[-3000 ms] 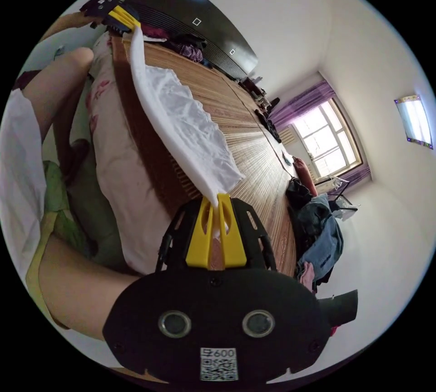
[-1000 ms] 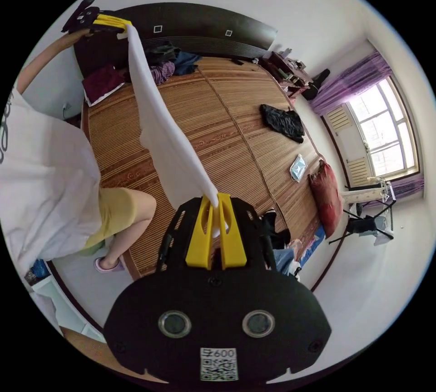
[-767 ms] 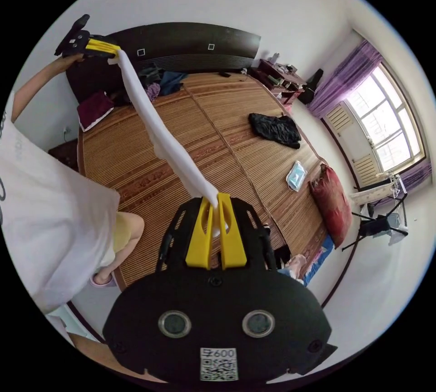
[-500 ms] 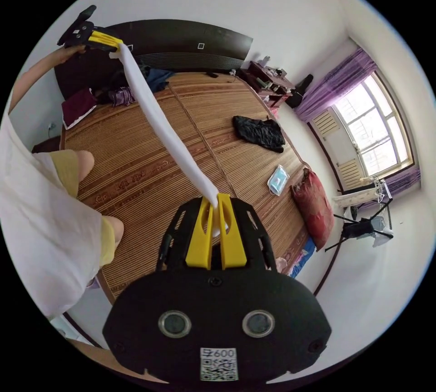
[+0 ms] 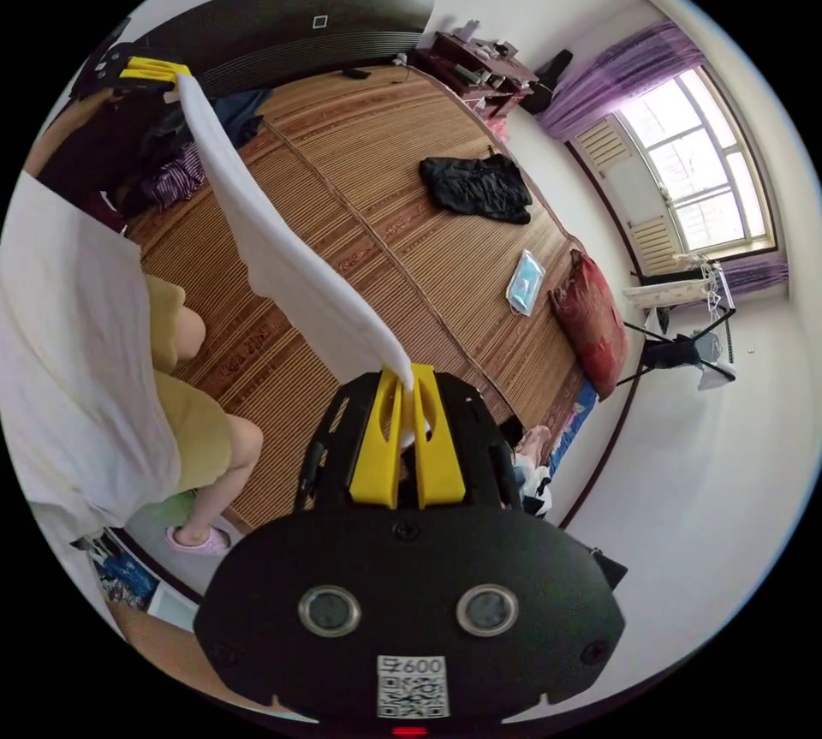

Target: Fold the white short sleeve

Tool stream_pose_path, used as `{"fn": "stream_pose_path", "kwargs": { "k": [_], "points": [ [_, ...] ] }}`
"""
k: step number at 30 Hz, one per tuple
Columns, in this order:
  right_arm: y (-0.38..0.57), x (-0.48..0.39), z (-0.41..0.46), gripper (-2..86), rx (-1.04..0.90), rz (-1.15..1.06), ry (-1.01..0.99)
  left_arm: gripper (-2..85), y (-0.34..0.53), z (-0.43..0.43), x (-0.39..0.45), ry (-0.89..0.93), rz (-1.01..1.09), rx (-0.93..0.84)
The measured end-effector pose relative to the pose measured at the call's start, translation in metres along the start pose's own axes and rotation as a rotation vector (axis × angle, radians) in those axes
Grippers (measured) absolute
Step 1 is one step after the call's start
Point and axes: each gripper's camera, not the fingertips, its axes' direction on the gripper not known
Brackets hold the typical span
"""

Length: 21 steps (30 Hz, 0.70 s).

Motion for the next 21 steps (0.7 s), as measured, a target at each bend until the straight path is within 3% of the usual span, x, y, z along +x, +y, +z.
{"fn": "stream_pose_path", "kwargs": {
  "k": [6, 12, 21],
  "points": [
    [-0.044, 0.043, 0.015, -0.9, -0.03, -0.03, -0.051, 1.9, -0.022, 0.042, -0.024, 0.028, 0.001, -0.05],
    [-0.056, 0.122, 0.027, -0.9, 0.011, -0.078, -0.078, 2.0, -0.071, 0.037, -0.018, -0.104, -0.06, -0.029],
    [-0.049, 0.274, 0.039, -0.9, 0.031, -0.131, -0.274, 2.2, -0.158, 0.056, -0.012, -0.137, -0.06, -0.228]
  ]
}}
